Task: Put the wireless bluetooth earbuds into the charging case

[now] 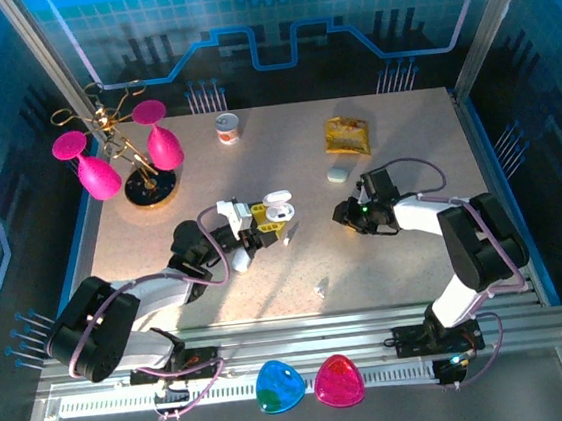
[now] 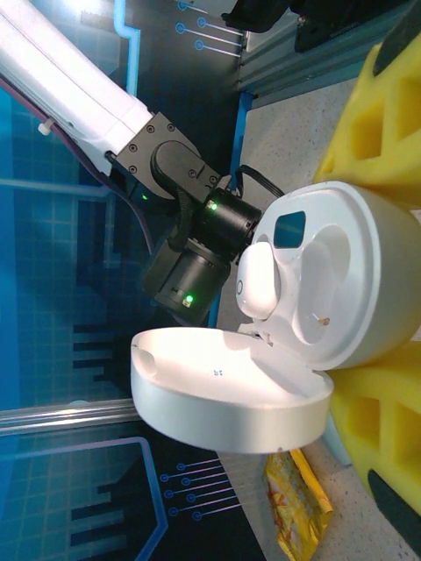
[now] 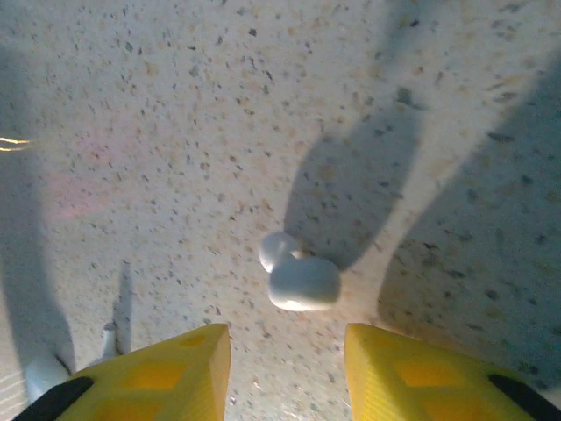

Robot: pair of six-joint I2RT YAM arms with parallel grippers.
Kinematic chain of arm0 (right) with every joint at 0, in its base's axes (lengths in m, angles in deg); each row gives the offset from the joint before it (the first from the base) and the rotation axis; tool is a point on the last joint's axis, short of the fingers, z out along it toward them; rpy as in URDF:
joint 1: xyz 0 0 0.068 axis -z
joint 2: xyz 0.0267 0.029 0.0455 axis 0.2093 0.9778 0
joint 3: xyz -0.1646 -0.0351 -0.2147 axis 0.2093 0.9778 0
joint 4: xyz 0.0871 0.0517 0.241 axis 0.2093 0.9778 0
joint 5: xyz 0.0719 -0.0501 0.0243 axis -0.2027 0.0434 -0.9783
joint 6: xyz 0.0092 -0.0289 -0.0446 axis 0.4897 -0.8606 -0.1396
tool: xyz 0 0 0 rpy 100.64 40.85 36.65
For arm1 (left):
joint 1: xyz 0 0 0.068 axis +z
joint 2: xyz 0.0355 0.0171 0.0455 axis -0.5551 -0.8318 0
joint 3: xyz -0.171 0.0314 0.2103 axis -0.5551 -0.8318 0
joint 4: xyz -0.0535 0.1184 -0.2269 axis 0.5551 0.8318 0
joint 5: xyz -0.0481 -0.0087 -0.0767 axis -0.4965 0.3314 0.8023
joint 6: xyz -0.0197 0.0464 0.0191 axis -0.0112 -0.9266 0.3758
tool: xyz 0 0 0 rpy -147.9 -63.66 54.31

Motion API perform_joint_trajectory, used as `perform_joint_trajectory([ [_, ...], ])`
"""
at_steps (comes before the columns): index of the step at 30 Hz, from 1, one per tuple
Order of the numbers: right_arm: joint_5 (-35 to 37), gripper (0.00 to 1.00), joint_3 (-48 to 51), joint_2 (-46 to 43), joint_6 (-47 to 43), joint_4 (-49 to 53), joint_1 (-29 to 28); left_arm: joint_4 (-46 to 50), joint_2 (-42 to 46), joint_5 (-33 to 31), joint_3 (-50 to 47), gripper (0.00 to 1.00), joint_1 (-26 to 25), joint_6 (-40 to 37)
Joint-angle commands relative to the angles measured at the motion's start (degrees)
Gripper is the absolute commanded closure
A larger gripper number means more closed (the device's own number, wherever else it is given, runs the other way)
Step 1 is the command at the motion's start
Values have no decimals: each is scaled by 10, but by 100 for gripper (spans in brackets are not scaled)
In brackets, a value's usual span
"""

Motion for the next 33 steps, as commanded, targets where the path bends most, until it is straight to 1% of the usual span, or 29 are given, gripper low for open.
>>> perform_joint_trajectory([
  [1, -12, 67, -19, 22, 6, -26, 6, -9, 5, 0, 2, 78, -2, -11],
  [9, -16, 69, -48, 47, -14, -27, 11, -6, 5, -3, 2, 78, -2, -12],
  [16, 4, 73, -67, 50, -35, -7, 11, -16, -5, -2, 3, 78, -2, -9],
  [22, -8, 73, -72, 74, -42, -7, 14, -21, -8, -2, 2, 79, -1, -7],
  [33, -15, 73, -113, 86, -102, 30, 14, -18, -6, -3, 2, 78, -1, -9],
])
